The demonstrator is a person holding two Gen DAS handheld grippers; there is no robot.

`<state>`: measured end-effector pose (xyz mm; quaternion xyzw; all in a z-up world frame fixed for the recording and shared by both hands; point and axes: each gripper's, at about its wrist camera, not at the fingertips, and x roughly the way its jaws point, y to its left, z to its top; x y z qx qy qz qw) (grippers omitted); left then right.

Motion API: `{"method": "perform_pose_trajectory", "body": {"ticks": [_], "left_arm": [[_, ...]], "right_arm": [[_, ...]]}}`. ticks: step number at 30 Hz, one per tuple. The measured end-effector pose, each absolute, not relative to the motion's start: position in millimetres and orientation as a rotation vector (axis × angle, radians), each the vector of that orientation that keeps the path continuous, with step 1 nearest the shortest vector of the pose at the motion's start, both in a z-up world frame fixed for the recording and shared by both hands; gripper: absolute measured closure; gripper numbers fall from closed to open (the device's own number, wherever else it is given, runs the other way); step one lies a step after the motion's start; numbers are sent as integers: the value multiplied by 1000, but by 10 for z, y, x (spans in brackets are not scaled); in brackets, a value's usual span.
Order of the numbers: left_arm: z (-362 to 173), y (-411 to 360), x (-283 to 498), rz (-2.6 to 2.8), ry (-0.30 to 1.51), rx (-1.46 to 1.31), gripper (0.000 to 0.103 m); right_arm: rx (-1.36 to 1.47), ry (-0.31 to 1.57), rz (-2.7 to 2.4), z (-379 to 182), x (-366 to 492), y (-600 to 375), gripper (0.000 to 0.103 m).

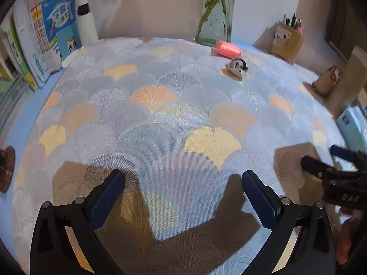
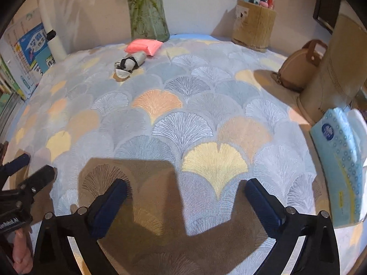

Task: Organize soft objects
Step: 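Move both open tools back over the desk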

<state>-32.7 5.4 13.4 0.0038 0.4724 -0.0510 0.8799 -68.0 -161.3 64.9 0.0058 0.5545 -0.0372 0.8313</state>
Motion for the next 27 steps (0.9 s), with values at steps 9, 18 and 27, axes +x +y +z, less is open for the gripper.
{"method": "perform_pose_trajectory", "body": {"ticks": [9, 18, 27], "left_arm": [[128, 46, -318, -89, 981, 27, 0], [117, 26, -298, -85, 980, 30, 0], [111, 33, -289, -83, 979, 31, 0]], "right_arm": [[3, 1137, -79, 639, -711, -1608, 0], [2, 1136, -78, 643, -711, -1594, 0], [5, 1134, -72, 648, -732, -1588, 0]]}}
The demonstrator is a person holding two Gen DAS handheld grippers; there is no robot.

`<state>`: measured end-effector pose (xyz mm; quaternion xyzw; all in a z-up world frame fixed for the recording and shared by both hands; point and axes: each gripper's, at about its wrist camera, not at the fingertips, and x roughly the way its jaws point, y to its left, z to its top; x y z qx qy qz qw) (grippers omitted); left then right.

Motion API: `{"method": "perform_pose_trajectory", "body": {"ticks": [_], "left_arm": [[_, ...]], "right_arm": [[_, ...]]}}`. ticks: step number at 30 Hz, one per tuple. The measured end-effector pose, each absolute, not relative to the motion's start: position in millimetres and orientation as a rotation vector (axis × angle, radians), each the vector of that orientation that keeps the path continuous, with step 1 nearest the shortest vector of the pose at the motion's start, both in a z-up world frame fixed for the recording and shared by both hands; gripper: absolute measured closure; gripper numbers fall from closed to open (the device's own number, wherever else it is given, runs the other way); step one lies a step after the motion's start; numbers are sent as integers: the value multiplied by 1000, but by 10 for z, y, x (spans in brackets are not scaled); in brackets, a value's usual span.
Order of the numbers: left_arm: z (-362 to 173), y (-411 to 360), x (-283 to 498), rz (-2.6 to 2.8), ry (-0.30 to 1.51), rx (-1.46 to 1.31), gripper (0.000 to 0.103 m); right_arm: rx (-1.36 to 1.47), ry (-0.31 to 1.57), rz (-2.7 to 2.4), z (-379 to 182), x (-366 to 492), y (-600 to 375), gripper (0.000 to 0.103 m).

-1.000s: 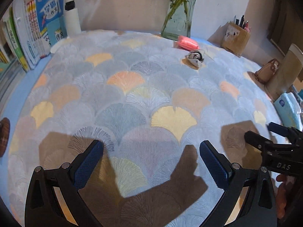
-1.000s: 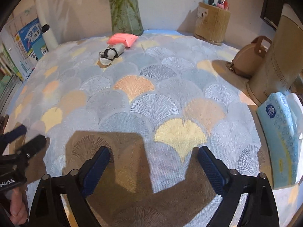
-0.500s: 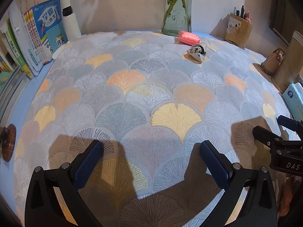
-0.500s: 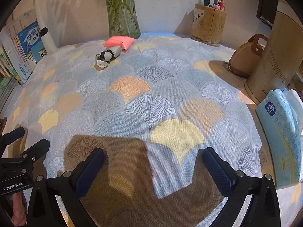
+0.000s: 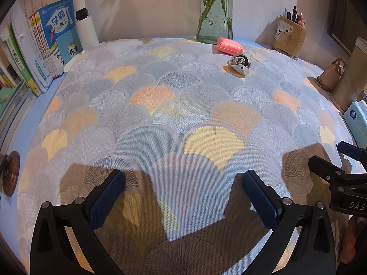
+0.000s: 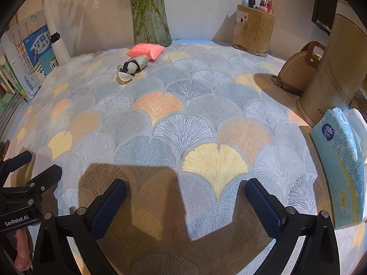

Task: Organize soft objects
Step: 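Move both open tools back over the desk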

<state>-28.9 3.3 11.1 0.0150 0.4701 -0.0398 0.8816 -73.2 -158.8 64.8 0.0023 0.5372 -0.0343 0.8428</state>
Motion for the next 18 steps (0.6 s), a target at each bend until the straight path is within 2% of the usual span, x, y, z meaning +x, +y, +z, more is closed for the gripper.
{"method": "perform_pose_trajectory", "body": {"ticks": [18], "left_arm": [[99, 33, -257, -69, 980, 32, 0]], "right_arm": [[7, 1134, -63, 649, -739, -1596, 0]]}}
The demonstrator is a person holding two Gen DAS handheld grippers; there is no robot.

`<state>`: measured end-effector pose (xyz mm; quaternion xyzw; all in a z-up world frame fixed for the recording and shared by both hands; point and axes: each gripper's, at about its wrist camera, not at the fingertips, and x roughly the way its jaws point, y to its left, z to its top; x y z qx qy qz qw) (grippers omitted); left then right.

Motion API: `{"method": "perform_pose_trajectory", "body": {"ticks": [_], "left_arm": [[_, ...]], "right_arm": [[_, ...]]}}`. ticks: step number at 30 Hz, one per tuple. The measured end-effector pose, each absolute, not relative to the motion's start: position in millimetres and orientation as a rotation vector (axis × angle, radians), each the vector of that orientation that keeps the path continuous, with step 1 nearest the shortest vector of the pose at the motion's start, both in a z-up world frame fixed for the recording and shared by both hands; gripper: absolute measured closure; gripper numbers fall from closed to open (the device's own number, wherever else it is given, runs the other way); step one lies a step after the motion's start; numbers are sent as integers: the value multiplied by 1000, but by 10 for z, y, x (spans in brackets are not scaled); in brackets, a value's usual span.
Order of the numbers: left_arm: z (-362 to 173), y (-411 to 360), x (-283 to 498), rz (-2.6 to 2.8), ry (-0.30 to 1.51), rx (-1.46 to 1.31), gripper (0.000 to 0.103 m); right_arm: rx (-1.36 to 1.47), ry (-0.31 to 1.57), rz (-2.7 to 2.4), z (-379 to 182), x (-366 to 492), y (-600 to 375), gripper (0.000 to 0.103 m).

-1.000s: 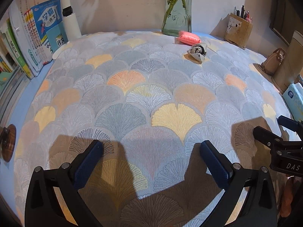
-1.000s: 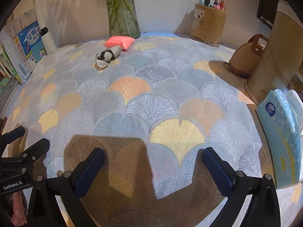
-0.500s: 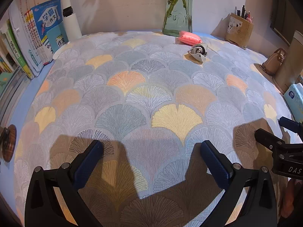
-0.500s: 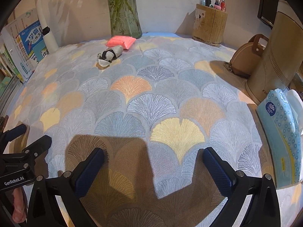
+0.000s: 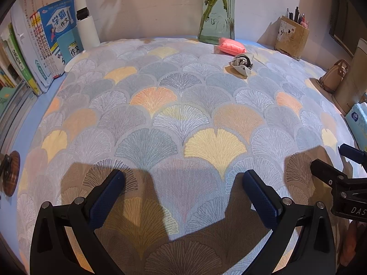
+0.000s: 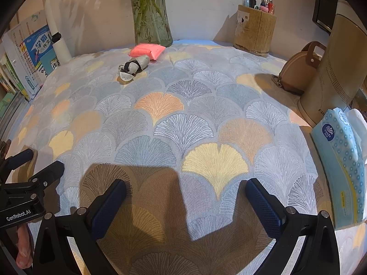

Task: Organize soft objects
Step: 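Move both open tools back over the desk, then grasp the pink pouch with left tool while right tool grasps the white lace item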

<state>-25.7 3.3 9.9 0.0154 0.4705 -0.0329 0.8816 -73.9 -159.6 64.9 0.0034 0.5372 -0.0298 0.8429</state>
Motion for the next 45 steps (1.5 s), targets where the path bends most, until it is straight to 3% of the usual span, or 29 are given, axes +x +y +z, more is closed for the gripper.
{"method": "perform_pose_trajectory", "body": {"ticks": [6, 13, 18, 22, 24, 26, 28, 32, 33, 36, 38, 39, 41, 43, 45], "left_arm": [[161, 2, -290, -88, 1016, 62, 2], [684, -168, -132, -213, 892, 126, 2], [958, -332, 444, -362, 862, 84, 2], [901, -390, 1178, -524, 958, -63, 2], [783, -394, 1550, -566, 1008, -129, 7], [671, -414, 1781, -586, 1047, -167, 13], [517, -423, 2019, -587, 1091, -215, 19], [305, -439, 2186, -602, 1113, -249, 25], [270, -440, 2192, -614, 1114, -258, 36], [164, -472, 2253, -631, 1129, -265, 41], [167, -490, 2259, -650, 1110, -254, 43], [178, -499, 2262, -658, 1102, -247, 54], [171, -533, 2267, -668, 1103, -234, 63], [167, -552, 2281, -670, 1097, -215, 66], [205, -576, 2235, -669, 1066, -184, 70]], "right_arm": [[71, 1125, -21, 698, -777, -1692, 0], [36, 1209, 53, 791, -717, -1736, 0], [19, 1212, 119, 1010, -504, -1724, 0], [60, 1206, 138, 1046, -194, -1660, 2], [91, 1204, 135, 1004, -24, -1633, 5], [113, 1189, 141, 959, 154, -1590, 17], [143, 1180, 150, 914, 316, -1544, 22], [200, 1151, 155, 827, 636, -1455, 22], [208, 1143, 150, 807, 698, -1413, 22], [187, 1129, 145, 729, 866, -1297, 22], [165, 1124, 147, 660, 951, -1202, 34], [153, 1131, 140, 620, 981, -1165, 35], [145, 1132, 119, 559, 1019, -1131, 48], [142, 1124, 102, 529, 1027, -1126, 60], [123, 1110, 97, 531, 1016, -1116, 65]]}}
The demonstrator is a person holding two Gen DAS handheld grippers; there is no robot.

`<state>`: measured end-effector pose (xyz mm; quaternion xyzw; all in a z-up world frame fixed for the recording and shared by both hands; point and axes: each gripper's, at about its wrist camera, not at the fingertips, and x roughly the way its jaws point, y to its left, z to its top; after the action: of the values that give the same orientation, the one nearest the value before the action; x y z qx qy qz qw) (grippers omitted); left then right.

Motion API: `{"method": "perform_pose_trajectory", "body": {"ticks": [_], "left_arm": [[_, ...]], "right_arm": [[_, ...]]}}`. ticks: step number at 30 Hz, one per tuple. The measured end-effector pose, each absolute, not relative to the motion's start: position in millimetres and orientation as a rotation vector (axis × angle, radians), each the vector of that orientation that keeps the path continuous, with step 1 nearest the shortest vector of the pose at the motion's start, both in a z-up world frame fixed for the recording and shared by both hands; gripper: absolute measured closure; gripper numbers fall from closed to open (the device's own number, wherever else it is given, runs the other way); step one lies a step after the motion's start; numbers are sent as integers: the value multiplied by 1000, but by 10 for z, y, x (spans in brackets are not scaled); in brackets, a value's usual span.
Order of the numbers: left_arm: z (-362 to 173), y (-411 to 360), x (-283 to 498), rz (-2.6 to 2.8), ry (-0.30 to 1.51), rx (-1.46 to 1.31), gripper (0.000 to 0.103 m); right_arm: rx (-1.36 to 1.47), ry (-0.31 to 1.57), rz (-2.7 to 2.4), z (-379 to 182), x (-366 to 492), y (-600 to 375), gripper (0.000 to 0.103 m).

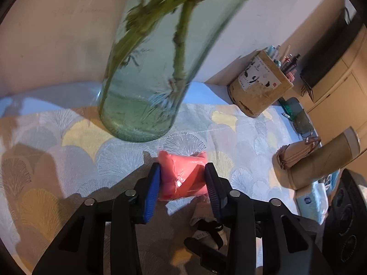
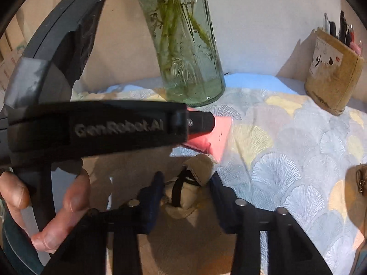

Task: Organize soft objects
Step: 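Grasp the pink pouch with left tool while right tool grasps the white lace item, then carry pink pouch and white lace item to the glass bowl and release both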

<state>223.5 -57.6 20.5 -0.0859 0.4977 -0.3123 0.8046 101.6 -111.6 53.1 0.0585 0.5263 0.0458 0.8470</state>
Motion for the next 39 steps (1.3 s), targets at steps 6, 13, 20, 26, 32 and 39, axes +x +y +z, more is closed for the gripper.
{"method": "perform_pose_trajectory", "body": {"ticks": [6, 13, 20, 26, 32, 39], "left_arm": [[404, -628, 2000, -655, 1020, -118, 71], [654, -583, 1536, -655, 984, -95, 71], [912, -572, 928, -659, 956, -68, 71], [1148, -654, 435, -670, 914, -39, 71], [1444, -992, 65, -722, 854, 8, 71], [1598, -1596, -293, -821, 828, 55, 71]], "right_arm": [[81, 1076, 118, 691, 790, -1137, 67], [98, 1040, 135, 1024, 348, -1315, 67], [150, 1022, 160, 1299, -135, -1579, 67], [197, 1005, 183, 1460, -621, -1859, 67], [236, 967, 136, 1658, -999, -2197, 67], [257, 940, 27, 1866, -1408, -2711, 67]]}}
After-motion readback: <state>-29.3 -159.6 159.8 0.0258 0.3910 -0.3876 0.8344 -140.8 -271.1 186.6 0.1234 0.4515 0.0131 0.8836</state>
